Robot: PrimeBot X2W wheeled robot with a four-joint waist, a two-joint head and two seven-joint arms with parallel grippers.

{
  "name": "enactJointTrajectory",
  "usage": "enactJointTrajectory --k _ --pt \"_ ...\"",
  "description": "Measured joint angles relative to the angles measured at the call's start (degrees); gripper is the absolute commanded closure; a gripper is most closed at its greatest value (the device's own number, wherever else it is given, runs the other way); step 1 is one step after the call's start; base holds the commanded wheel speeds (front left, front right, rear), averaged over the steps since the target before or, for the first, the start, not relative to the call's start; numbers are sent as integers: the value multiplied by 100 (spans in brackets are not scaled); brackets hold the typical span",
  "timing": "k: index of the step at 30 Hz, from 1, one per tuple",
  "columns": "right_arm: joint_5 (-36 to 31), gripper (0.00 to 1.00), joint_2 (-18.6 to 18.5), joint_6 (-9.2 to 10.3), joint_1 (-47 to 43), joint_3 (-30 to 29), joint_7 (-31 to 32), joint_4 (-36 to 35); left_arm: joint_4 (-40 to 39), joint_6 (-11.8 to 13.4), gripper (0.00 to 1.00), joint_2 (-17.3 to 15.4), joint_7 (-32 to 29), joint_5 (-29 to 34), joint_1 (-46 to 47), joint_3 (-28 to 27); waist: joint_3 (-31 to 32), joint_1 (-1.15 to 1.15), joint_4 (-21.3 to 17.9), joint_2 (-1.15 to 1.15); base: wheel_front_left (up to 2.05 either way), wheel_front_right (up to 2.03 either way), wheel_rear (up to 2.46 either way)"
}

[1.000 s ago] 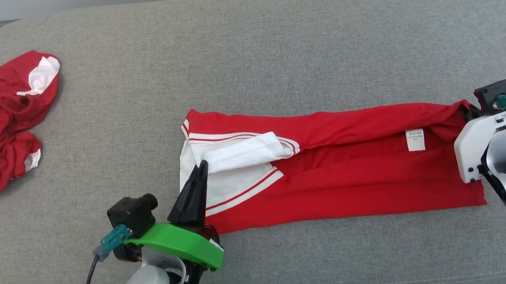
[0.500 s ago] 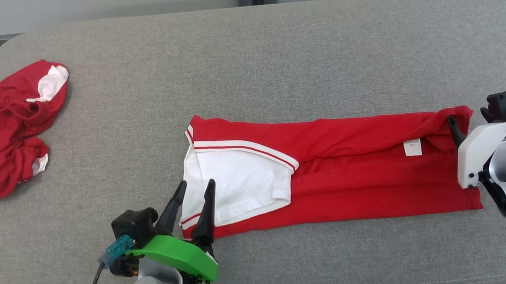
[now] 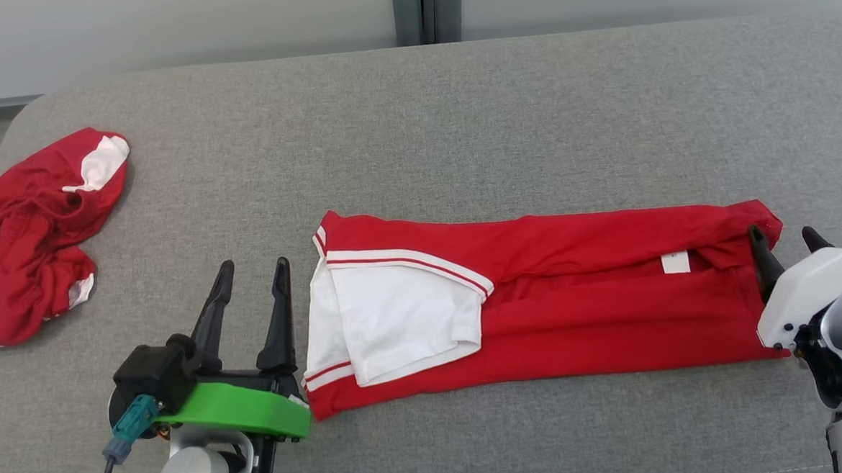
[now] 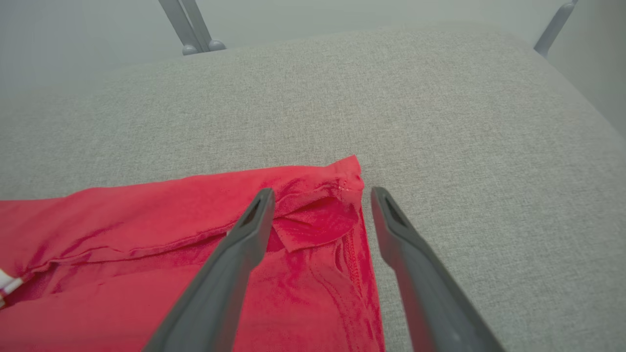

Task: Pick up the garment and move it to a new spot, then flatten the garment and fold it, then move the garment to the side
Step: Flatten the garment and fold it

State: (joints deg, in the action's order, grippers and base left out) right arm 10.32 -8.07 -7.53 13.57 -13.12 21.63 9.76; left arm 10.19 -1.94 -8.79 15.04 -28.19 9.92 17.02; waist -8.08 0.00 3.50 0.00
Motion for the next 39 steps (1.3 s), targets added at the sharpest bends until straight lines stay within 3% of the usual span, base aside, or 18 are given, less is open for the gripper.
enactJointTrajectory --k 6,15,39 --pt "-158 0 366 3 -98 -461 -182 64 -19 -231 0 292 1 498 -124 -664 132 0 -92 0 0 0 0" --pt "-350 0 506 4 355 -771 -380 849 21 -460 0 474 1 944 -163 -1013 8 0 -204 0 0 0 0" --pt "-1056 0 476 3 1238 -1305 361 2268 159 -544 0 576 0 972 -150 -939 -460 0 224 0 0 0 0"
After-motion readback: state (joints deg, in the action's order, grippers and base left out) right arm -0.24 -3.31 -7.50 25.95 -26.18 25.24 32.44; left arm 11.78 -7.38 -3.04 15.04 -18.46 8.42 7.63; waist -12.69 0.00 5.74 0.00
